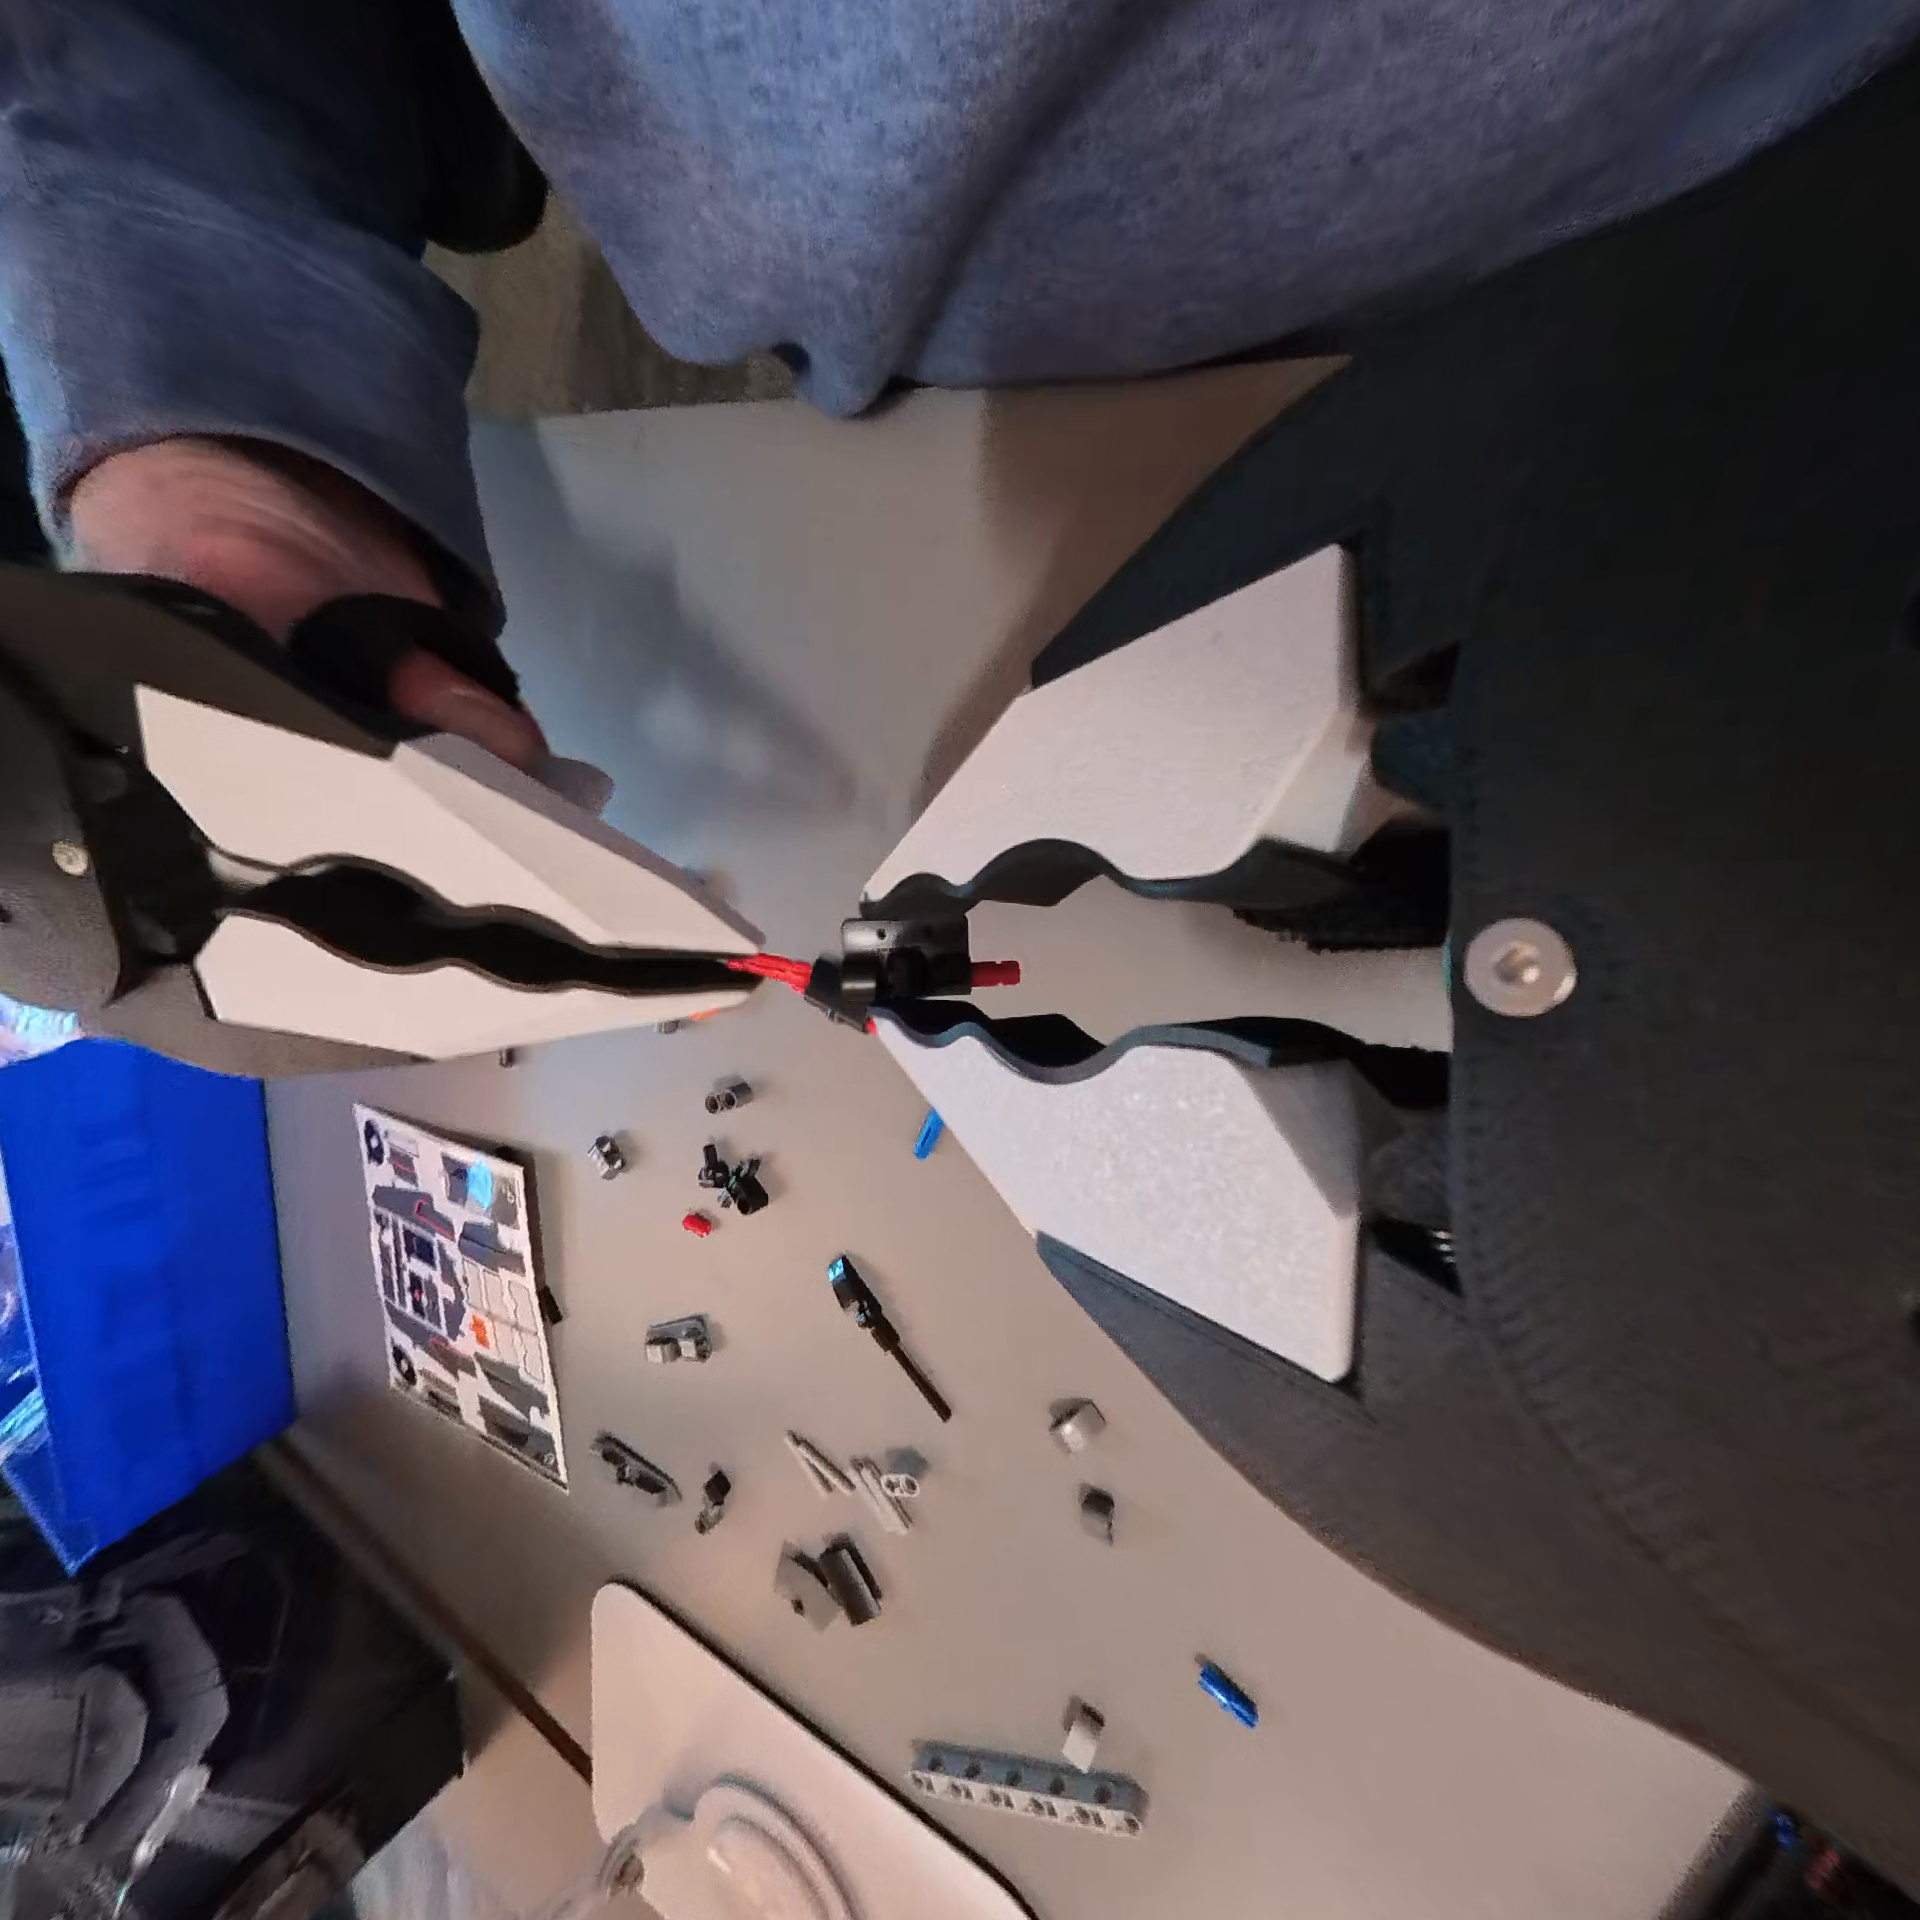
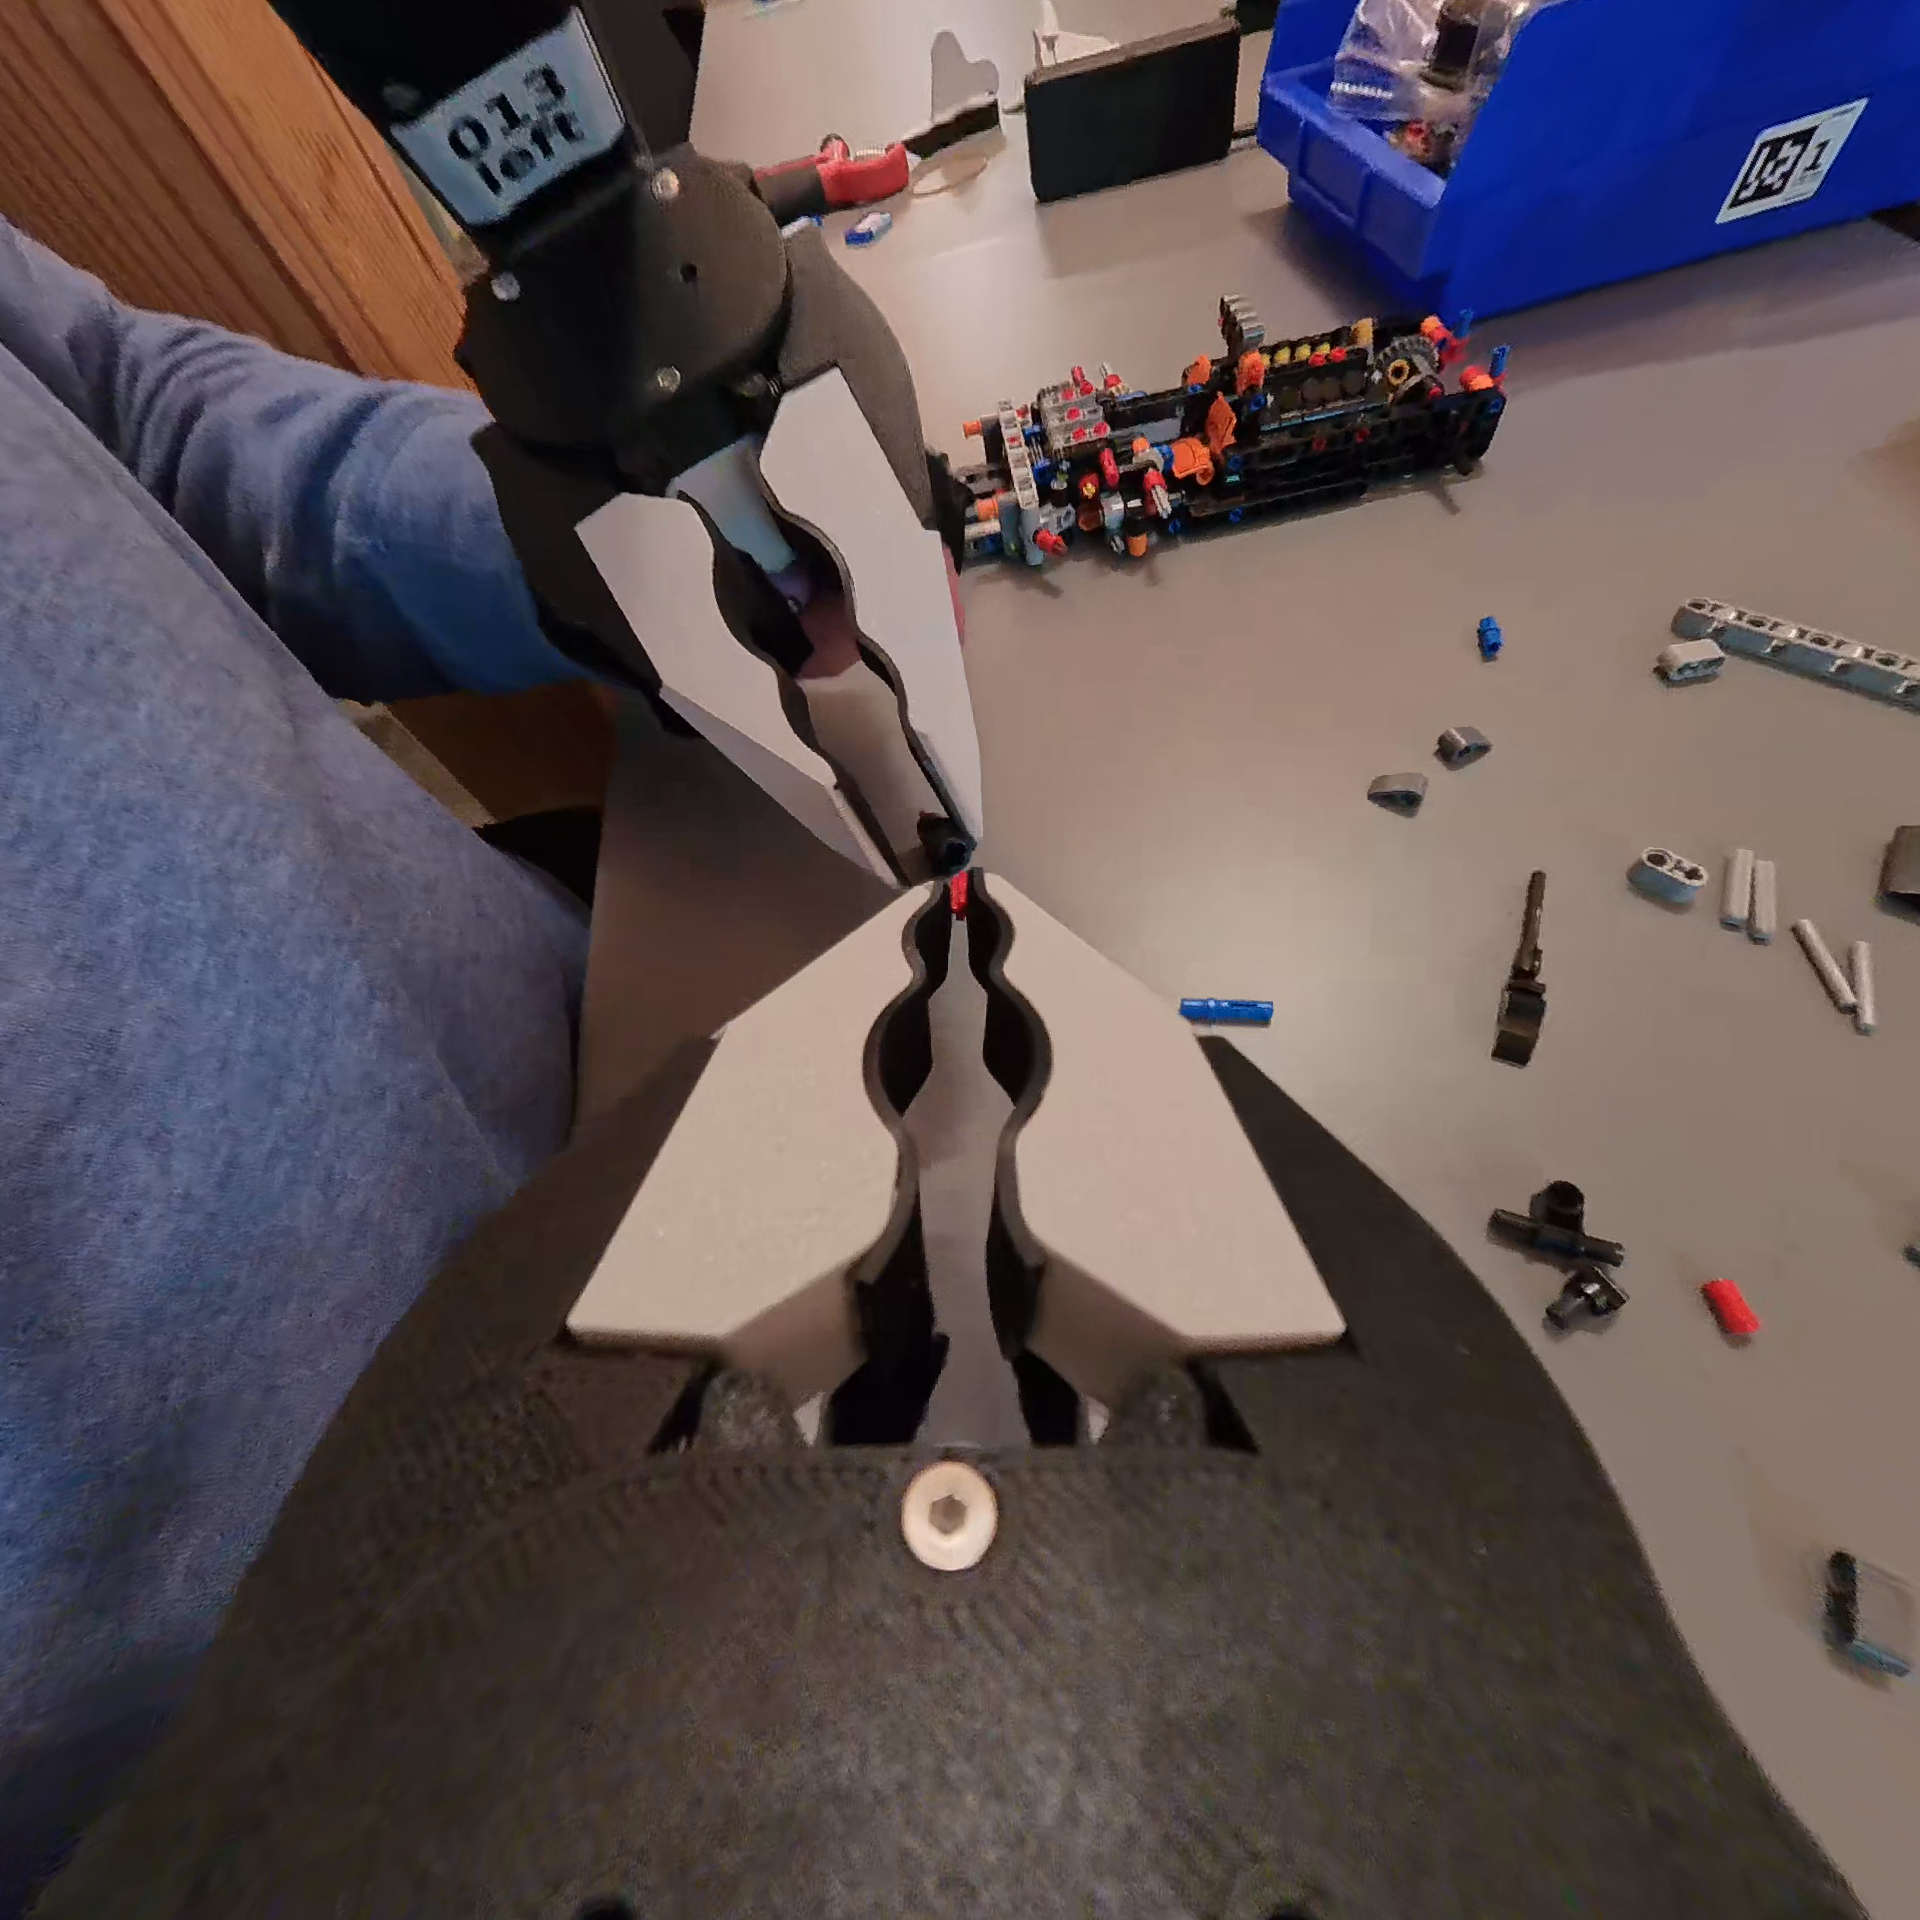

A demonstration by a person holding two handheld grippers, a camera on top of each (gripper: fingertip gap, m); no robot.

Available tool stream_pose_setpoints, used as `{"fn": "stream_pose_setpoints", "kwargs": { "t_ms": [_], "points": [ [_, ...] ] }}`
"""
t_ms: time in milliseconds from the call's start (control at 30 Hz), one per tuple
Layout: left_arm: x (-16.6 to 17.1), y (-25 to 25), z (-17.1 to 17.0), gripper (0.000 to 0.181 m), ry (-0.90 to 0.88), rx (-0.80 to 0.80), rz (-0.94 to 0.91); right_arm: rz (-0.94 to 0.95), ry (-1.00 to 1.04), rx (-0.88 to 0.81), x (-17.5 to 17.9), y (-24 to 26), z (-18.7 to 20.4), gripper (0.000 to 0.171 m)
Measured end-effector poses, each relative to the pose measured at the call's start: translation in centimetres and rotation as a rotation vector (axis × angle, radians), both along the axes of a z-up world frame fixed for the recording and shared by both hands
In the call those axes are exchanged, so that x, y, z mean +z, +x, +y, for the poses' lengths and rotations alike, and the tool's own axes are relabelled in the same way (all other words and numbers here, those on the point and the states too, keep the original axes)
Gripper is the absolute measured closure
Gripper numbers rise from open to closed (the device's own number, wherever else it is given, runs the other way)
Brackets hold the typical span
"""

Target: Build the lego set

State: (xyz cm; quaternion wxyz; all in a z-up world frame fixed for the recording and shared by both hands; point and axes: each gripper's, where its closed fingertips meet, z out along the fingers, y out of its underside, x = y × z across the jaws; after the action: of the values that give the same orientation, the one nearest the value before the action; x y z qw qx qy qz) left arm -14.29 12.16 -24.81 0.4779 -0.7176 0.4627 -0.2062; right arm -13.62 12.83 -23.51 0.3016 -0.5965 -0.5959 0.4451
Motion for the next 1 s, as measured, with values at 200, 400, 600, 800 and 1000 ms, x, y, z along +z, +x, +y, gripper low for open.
{"fn": "stream_pose_setpoints", "kwargs": {
  "t_ms": [200,400,600,800,1000],
  "points": [
    [-1.7,0.9,-0.3,0.168,-0.018,-0.041,0.056,-0.025,0.04,0.038,-1.5,0.2,-0.5,0.171],
    [-1.6,1.1,-0.2,0.169,-0.039,-0.044,0.011,0.002,0.04,0.058,-1.5,0.6,-0.4,0.171],
    [-0.9,1.5,-0.1,0.169,-0.059,-0.065,-0.064,0.008,0.072,0.094,-0.9,0.8,-0.4,0.171],
    [-0.7,1.7,-0.3,0.169,-0.084,-0.097,-0.091,0.001,0.112,0.136,-0.7,0.9,-0.5,0.171],
    [-0.5,2.1,-0.8,0.169,-0.146,-0.143,-0.15,0.018,0.143,0.198,-0.6,1.2,-1.0,0.171]
  ]
}}
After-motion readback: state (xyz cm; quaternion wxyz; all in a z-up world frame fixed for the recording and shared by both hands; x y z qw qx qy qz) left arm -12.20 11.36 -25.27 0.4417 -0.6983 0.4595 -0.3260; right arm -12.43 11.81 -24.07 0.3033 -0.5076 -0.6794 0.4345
